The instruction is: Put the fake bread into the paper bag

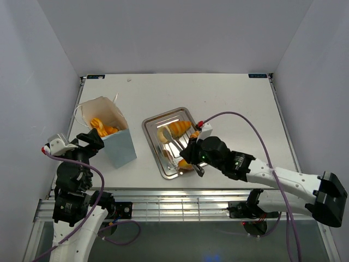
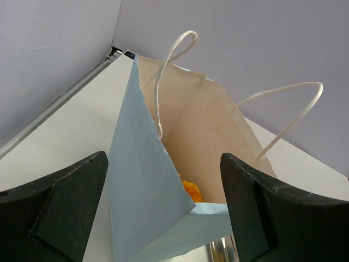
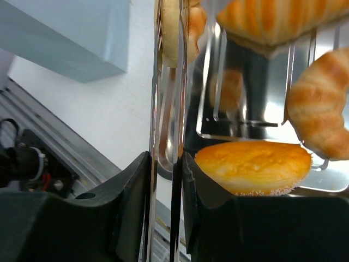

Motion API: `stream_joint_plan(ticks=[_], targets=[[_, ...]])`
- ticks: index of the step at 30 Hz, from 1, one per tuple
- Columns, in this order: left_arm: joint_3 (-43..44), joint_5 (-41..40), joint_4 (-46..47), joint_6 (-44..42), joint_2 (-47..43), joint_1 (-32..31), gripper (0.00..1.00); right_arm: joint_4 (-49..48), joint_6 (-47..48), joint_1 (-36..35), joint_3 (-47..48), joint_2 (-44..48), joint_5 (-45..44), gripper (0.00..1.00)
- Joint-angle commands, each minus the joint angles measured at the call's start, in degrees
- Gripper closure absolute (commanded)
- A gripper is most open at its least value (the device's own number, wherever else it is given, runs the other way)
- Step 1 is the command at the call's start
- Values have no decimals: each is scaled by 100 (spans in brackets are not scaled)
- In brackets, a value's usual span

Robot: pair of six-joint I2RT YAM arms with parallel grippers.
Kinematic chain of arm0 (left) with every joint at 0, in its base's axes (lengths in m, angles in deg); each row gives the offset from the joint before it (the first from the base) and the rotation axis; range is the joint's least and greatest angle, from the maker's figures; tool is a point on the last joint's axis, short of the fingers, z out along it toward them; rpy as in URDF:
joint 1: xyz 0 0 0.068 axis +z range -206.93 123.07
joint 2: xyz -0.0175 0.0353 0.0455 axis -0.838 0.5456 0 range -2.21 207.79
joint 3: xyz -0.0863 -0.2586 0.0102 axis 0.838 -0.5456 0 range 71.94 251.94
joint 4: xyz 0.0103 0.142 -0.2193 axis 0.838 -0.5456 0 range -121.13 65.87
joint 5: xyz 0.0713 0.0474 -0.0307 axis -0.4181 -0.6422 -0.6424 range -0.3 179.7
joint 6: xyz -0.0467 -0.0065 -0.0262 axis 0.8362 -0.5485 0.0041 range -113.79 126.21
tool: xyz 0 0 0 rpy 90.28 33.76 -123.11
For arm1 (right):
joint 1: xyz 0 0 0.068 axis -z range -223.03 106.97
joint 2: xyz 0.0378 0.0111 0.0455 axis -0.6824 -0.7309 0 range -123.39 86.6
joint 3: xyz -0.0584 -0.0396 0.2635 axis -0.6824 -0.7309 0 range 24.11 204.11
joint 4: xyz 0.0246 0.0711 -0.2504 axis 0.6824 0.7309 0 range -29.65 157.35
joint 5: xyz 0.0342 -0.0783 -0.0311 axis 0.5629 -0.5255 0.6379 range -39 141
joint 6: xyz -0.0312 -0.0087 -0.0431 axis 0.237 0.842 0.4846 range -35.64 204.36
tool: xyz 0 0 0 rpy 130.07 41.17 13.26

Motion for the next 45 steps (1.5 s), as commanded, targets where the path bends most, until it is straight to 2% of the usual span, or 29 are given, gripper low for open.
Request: stream_joint_plan(ticks=[1, 6, 9, 14, 23, 38, 42, 45], targets=[[-35, 36, 77, -60, -23, -21, 6, 129, 222, 6, 669, 832, -329, 73], [-17, 10, 68, -60, -5, -21, 6, 121, 520, 6, 836, 1763, -681, 71], [-17, -8, 68, -51, 3, -29, 6, -55, 906, 6, 854, 2010, -585, 71], [-9, -25, 50, -51, 47, -21, 6, -661, 1478, 6, 1108, 1968, 431, 70], [9, -34, 42, -42, 126, -30, 6, -1223, 2076, 6, 2277, 713, 2182, 68], [0, 1, 24, -42, 153, -21, 6, -1751, 2094, -3, 3385, -1178, 2824, 68], [0, 10, 33, -33, 162, -30, 6, -1787, 2067, -3, 3561, -1504, 2694, 67], [0, 10, 24, -42, 170, -21, 6, -1682, 2129, -3, 3824, -1820, 2641, 56]])
